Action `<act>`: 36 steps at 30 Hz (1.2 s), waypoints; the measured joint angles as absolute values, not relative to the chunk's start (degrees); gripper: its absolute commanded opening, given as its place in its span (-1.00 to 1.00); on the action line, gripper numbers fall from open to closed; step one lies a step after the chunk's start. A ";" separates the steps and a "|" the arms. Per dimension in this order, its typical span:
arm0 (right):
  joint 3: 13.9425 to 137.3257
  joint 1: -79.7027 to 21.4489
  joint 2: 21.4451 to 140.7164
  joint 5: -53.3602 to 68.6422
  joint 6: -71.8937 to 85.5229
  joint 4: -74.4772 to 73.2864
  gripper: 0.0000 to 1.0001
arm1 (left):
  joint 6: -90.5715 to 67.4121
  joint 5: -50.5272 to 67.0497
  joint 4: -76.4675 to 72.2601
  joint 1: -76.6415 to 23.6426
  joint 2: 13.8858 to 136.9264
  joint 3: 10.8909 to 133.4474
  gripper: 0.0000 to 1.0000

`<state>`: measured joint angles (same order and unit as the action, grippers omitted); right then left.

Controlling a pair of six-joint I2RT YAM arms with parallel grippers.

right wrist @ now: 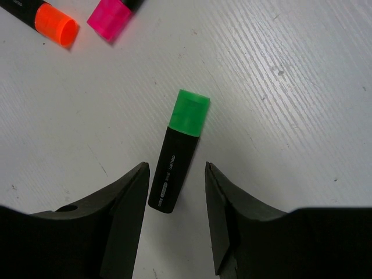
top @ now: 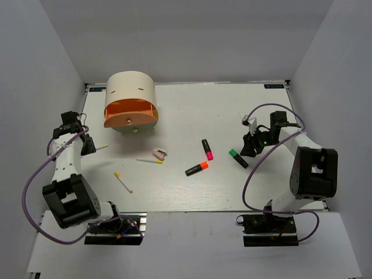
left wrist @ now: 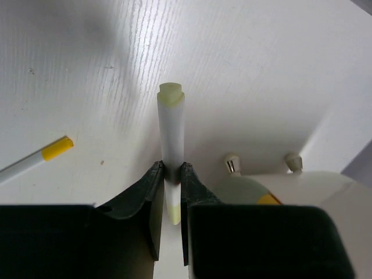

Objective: Sort the stationery into containers
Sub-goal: Pick up the pen from the center of the board, then place the pen in the drawer.

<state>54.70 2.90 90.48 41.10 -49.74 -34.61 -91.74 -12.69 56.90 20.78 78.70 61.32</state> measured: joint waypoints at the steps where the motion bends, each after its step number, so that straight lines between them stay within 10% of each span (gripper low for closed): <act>1: 54.70 2.90 90.43 41.28 -49.78 -34.63 -0.01 | -90.85 -12.64 57.36 20.78 77.21 61.32 -1.00; 22: 54.46 2.87 87.57 43.29 -50.15 -34.70 -0.04 | -79.50 2.11 70.67 20.78 62.26 76.73 -1.00; 36: 54.28 2.50 87.44 43.70 -50.63 -34.61 -0.04 | -79.35 7.97 64.58 19.38 76.88 92.92 -1.00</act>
